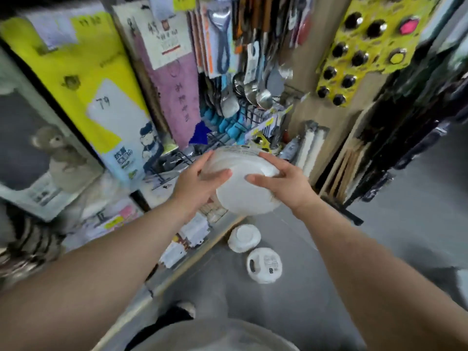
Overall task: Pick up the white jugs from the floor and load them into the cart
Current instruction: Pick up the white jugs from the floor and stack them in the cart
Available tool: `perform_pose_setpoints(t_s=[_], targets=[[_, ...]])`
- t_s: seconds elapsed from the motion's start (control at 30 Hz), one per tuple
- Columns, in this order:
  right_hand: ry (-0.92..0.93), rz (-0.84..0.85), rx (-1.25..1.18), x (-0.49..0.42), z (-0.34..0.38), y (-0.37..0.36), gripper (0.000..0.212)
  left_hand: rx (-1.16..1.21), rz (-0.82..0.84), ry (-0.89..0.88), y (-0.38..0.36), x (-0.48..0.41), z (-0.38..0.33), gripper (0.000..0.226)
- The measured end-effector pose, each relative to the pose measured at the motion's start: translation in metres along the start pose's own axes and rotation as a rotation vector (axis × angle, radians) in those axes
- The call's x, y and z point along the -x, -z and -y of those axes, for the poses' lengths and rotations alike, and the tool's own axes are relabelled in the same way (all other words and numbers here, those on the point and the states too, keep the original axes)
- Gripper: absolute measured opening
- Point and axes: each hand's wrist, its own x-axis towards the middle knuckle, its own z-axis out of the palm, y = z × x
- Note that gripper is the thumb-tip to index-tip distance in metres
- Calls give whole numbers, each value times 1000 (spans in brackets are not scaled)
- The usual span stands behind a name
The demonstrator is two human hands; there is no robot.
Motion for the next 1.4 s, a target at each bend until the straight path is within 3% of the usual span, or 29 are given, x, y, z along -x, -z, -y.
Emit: perform_pose_setpoints(t_s=[0.27, 0.4, 0.57, 0.73, 0.9, 1.1, 1.3, 1.4], targets=[[104, 495, 76, 27, 36, -97, 53, 200, -599, 81, 66, 128, 24, 67], [173, 702, 120, 69, 40, -171, 57, 284, -805, 84, 114, 212, 43, 64], [287, 942, 225, 151, 44, -270, 63, 382, -992, 51, 168, 330, 73, 38], [326, 1137, 221, 263, 42, -370, 62, 422, -1191, 54, 221, 466, 110, 81], [412, 1318, 254, 388, 41, -459, 60, 451, -1374, 32, 267, 602, 138, 58], [460, 1518, 267, 512, 45, -553, 60, 482, -1616, 19, 309, 728, 158, 52], [544, 1710, 324, 605, 45, -670, 77, 538, -1857, -4, 363, 816, 182, 66], [559, 1821, 330, 653, 49, -733, 73, 549, -1959, -10, 404, 856, 196, 72]])
